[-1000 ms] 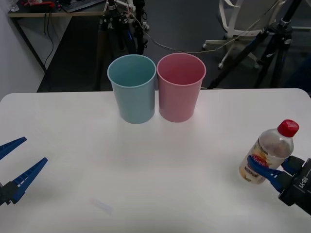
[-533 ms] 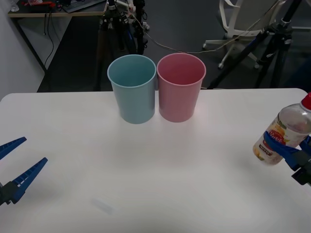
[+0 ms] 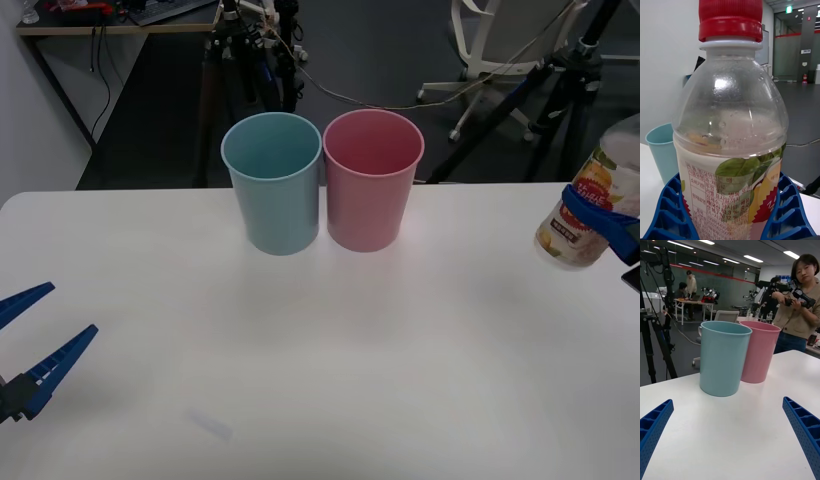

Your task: Grasp the object on the table and drop it into the matching bin: aluminum can to the light blue bin, PET bottle to the pink bin.

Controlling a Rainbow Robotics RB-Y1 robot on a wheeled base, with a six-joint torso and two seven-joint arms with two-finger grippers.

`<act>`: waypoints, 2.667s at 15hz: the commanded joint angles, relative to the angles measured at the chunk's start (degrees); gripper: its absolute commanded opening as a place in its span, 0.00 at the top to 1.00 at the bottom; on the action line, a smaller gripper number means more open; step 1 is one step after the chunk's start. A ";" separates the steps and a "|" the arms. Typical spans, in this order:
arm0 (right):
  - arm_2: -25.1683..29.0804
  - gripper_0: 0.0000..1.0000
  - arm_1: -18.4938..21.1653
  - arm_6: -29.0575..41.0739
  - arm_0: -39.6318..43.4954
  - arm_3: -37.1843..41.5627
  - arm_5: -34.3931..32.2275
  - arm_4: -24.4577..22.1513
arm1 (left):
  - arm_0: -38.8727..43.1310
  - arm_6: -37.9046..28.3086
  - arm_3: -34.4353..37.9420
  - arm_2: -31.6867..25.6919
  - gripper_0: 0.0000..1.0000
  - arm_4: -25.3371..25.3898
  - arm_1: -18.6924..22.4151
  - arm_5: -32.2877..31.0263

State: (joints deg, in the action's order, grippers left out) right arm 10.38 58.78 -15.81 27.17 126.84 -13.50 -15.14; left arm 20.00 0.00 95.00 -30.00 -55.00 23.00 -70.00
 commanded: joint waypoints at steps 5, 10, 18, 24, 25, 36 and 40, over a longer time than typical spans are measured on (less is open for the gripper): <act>-1.76 1.00 16.54 2.18 -12.05 2.45 9.37 13.56 | 0.00 0.00 0.00 0.00 0.00 0.00 0.00 0.00; -24.53 1.00 19.09 4.38 -40.88 -4.14 15.26 14.26 | 0.00 0.00 0.00 0.00 0.00 0.00 0.00 0.00; -48.87 1.00 8.37 5.70 -70.32 -23.39 16.84 13.47 | 0.00 0.00 0.00 0.00 0.00 0.00 0.00 0.00; -50.90 1.00 -2.36 5.61 -74.10 -34.82 17.28 5.56 | 0.00 0.00 0.00 0.00 0.00 0.00 0.00 0.00; -50.90 1.00 -4.11 5.70 -74.63 -36.66 17.28 4.15 | 0.00 0.00 0.00 0.00 0.00 0.00 0.00 0.00; -51.07 1.00 -17.74 6.05 -77.53 -48.09 17.28 -5.78 | 0.00 0.00 0.00 0.00 0.00 0.00 0.00 0.00; -51.77 1.00 -17.91 6.14 -77.53 -48.09 17.28 -5.78 | 0.00 0.00 0.00 0.00 0.00 0.00 0.00 0.00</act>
State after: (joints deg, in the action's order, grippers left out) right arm -41.37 40.92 -9.68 -50.37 78.74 3.81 -20.92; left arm 20.00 0.00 95.00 -30.00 -55.00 23.00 -70.00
